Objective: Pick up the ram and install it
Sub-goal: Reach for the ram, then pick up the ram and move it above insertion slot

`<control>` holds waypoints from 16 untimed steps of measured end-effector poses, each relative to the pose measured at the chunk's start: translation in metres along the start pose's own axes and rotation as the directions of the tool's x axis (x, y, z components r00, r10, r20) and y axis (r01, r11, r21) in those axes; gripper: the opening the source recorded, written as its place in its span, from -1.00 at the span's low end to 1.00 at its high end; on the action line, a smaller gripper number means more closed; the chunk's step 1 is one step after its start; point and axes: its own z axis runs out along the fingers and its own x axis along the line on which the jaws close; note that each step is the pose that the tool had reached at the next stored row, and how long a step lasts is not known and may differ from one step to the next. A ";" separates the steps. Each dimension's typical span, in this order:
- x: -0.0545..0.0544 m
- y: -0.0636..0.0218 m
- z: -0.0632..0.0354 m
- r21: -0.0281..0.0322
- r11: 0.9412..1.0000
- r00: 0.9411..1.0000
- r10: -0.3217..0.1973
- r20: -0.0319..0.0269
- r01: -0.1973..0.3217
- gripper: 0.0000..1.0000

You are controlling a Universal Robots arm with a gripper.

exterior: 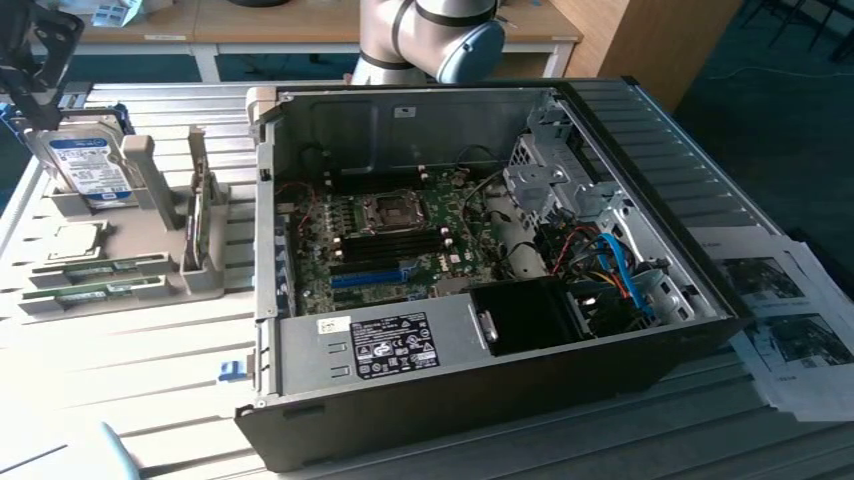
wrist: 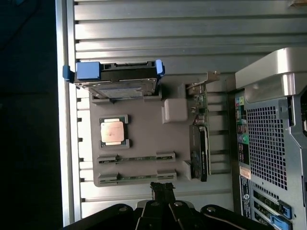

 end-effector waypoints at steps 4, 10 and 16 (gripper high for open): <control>0.002 0.0023 0.0004 0.000 1.000 1.000 0.000 0.000 0.000 -0.80; 0.005 0.0088 0.0011 0.000 1.000 1.000 0.000 0.000 0.000 -0.80; 0.005 0.0098 0.0012 0.000 1.000 1.000 0.000 0.000 0.000 -0.80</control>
